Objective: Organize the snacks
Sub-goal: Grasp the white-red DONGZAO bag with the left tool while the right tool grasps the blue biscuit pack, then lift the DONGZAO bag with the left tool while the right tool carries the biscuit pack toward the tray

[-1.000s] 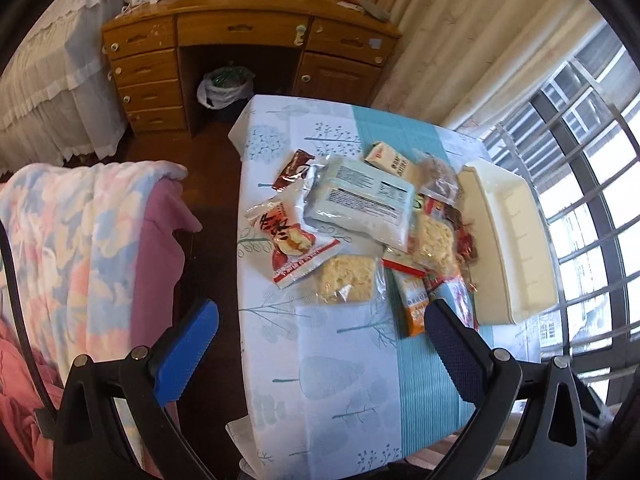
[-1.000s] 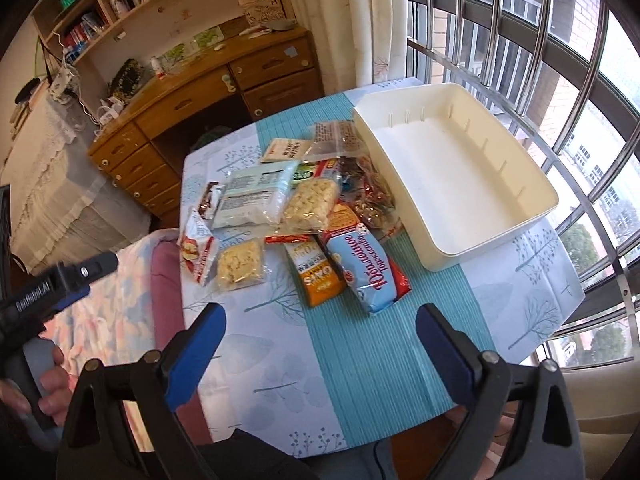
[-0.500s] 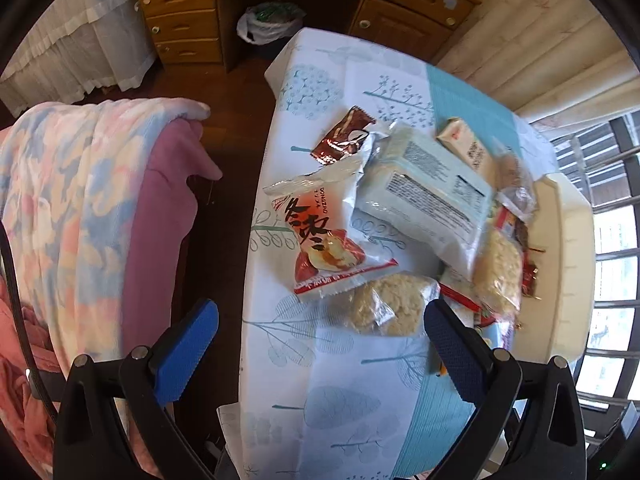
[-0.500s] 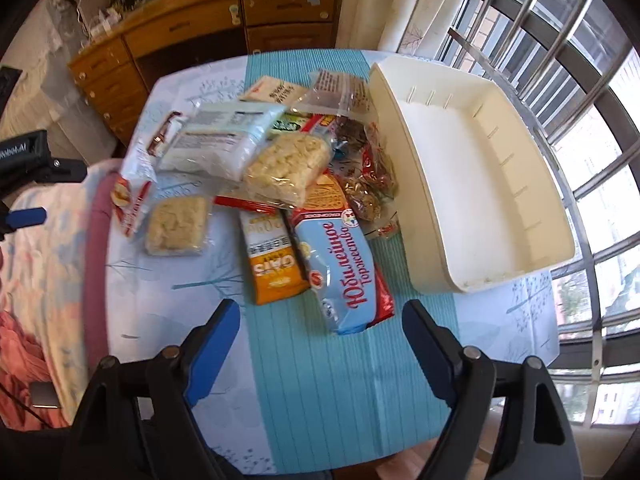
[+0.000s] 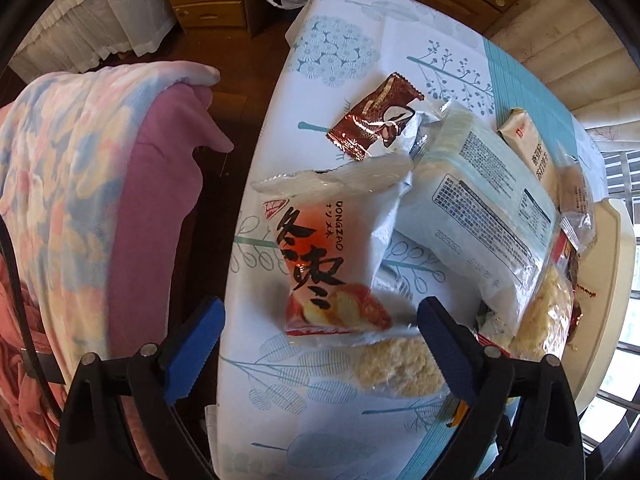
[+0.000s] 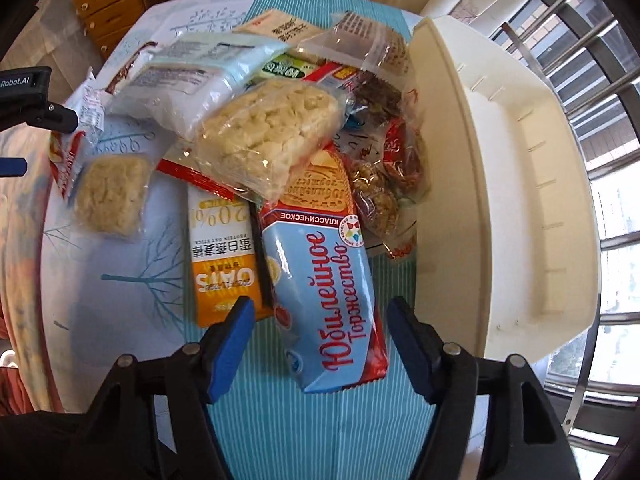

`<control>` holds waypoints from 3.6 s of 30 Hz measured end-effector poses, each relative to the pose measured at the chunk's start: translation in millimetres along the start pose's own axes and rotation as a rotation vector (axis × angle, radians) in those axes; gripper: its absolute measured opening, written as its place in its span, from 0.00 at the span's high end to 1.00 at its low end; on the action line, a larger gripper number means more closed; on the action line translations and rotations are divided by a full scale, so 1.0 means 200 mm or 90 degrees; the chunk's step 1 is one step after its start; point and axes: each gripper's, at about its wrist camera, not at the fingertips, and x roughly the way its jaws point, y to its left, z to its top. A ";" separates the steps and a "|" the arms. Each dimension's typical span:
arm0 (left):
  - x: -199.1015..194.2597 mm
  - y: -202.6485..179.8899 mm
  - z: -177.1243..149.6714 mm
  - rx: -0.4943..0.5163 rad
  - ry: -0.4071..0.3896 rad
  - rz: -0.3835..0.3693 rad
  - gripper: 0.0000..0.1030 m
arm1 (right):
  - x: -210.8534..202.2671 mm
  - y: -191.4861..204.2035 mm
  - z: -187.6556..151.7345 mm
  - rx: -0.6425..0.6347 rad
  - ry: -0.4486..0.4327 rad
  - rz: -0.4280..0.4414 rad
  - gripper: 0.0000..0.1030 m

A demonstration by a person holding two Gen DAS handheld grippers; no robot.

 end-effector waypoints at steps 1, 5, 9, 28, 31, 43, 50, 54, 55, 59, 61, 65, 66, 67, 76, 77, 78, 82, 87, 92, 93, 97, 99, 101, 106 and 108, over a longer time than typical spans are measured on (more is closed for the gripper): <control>0.01 -0.01 0.00 -0.003 0.002 -0.001 0.09 | 0.02 0.00 0.01 -0.005 0.004 -0.001 0.35; 0.06 -0.03 0.02 -0.009 0.009 -0.004 0.18 | 0.09 -0.01 0.02 -0.017 0.019 -0.002 0.35; 0.10 -0.04 0.03 -0.013 0.018 -0.006 0.32 | 0.14 -0.02 0.01 -0.032 0.027 0.011 0.35; 0.11 -0.07 0.02 0.013 0.026 0.007 0.44 | 0.25 -0.10 0.07 -0.025 0.044 0.057 0.44; 0.10 -0.05 0.00 0.015 0.035 -0.002 0.45 | 0.23 -0.06 0.06 -0.021 0.045 0.052 0.46; -0.01 -0.03 -0.19 0.069 0.057 -0.033 0.45 | 0.15 -0.04 -0.06 0.058 0.096 0.079 0.47; -0.11 -0.04 -0.37 0.116 0.056 -0.050 0.45 | 0.06 -0.02 -0.16 0.102 0.100 0.083 0.47; -0.19 -0.04 -0.48 0.144 0.051 -0.066 0.45 | -0.01 0.00 -0.22 0.121 0.086 0.094 0.47; -0.21 -0.04 -0.50 0.150 0.049 -0.071 0.45 | -0.04 0.00 -0.23 0.126 0.079 0.095 0.47; -0.31 -0.04 -0.57 0.178 0.027 -0.094 0.45 | -0.15 0.01 -0.29 0.145 0.054 0.102 0.47; -0.37 -0.05 -0.60 0.194 0.010 -0.107 0.45 | -0.19 0.00 -0.29 0.153 0.038 0.102 0.47; -0.49 -0.05 -0.67 0.222 -0.033 -0.148 0.45 | -0.33 0.00 -0.34 0.178 0.002 0.102 0.47; -0.52 -0.05 -0.69 0.228 -0.044 -0.167 0.45 | -0.33 -0.02 -0.31 0.183 -0.006 0.107 0.47; -0.55 -0.04 -0.70 0.232 -0.053 -0.186 0.45 | -0.33 0.00 -0.32 0.185 -0.014 0.107 0.47; -0.75 -0.06 -0.79 0.259 -0.137 -0.297 0.45 | -0.50 0.01 -0.41 0.177 -0.078 0.109 0.47; -0.79 -0.06 -0.80 0.264 -0.153 -0.307 0.45 | -0.52 0.01 -0.41 0.176 -0.087 0.112 0.47; -0.81 -0.07 -0.81 0.267 -0.164 -0.314 0.45 | -0.53 0.00 -0.40 0.177 -0.092 0.116 0.47; -0.91 -0.11 -0.83 0.278 -0.202 -0.336 0.45 | -0.59 -0.04 -0.38 0.174 -0.123 0.133 0.47; -0.99 -0.20 -0.86 0.268 -0.237 -0.326 0.45 | -0.65 -0.14 -0.33 0.153 -0.162 0.148 0.47; -1.03 -0.35 -0.90 0.251 -0.263 -0.315 0.45 | -0.70 -0.28 -0.31 0.130 -0.206 0.160 0.48; -1.04 -0.38 -0.91 0.248 -0.267 -0.312 0.45 | -0.71 -0.31 -0.31 0.127 -0.211 0.164 0.48; -1.07 -0.51 -0.94 0.236 -0.288 -0.301 0.45 | -0.72 -0.47 -0.28 0.113 -0.238 0.182 0.48; -1.08 -0.58 -0.96 0.234 -0.299 -0.297 0.45 | -0.73 -0.55 -0.28 0.108 -0.255 0.187 0.49; -1.09 -0.66 -0.98 0.232 -0.310 -0.295 0.45 | -0.73 -0.63 -0.28 0.108 -0.266 0.191 0.49; -1.07 -0.87 -1.02 0.234 -0.321 -0.290 0.45 | -0.69 -0.82 -0.26 0.109 -0.278 0.197 0.49; -1.05 -0.95 -1.03 0.235 -0.319 -0.289 0.45 | -0.67 -0.90 -0.25 0.109 -0.282 0.197 0.49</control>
